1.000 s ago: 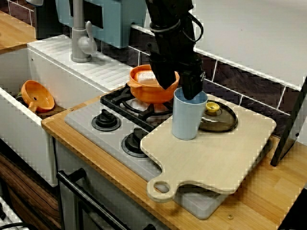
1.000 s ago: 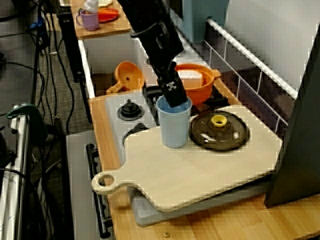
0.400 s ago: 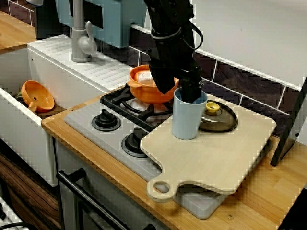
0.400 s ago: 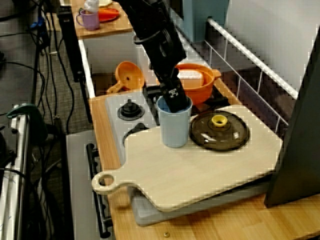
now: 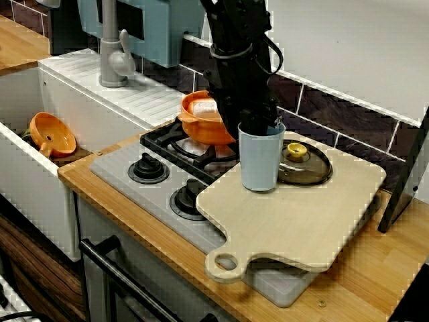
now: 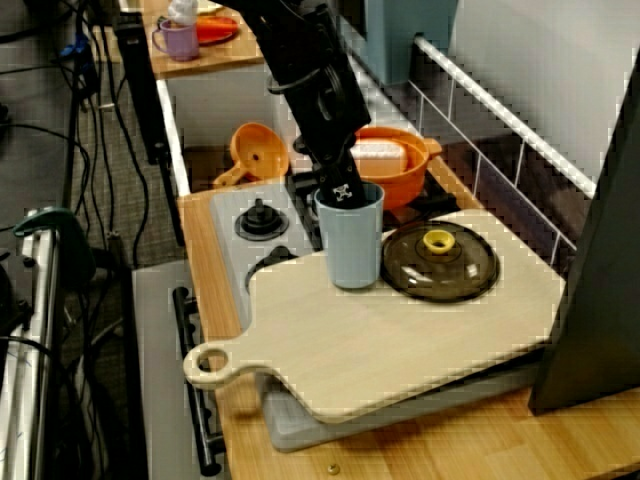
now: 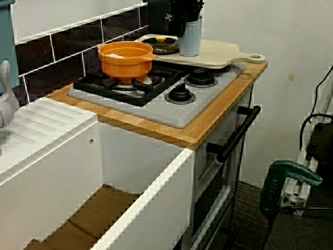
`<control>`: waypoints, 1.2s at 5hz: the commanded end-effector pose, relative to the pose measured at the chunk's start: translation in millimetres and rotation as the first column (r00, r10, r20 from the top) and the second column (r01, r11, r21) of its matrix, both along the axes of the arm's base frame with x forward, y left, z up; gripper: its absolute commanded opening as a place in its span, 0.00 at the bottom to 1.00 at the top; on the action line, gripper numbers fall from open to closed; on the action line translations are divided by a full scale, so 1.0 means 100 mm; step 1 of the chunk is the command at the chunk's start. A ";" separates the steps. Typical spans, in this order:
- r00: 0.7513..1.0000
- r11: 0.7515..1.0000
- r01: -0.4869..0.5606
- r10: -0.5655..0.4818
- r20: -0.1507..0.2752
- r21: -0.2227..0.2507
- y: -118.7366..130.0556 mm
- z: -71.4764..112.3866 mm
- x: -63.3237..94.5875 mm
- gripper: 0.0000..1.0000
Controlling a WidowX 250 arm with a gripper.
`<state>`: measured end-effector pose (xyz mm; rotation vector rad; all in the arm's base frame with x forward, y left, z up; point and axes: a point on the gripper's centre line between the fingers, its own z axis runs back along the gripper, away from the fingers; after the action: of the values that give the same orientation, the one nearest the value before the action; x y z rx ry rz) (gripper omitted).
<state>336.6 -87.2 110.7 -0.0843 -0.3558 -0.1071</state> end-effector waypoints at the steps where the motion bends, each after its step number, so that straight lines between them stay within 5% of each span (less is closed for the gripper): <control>1: 1.000 1.000 0.003 -0.004 -0.013 -0.029 0.11 0.24 0.09 0.00; 3: 1.000 1.000 0.023 -0.023 -0.016 -0.007 0.23 0.42 0.07 0.00; 6: 0.999 1.000 0.004 -0.005 0.036 0.028 0.39 0.78 0.08 0.00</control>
<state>340.3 -51.7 163.0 -0.0544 -0.3101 -0.1249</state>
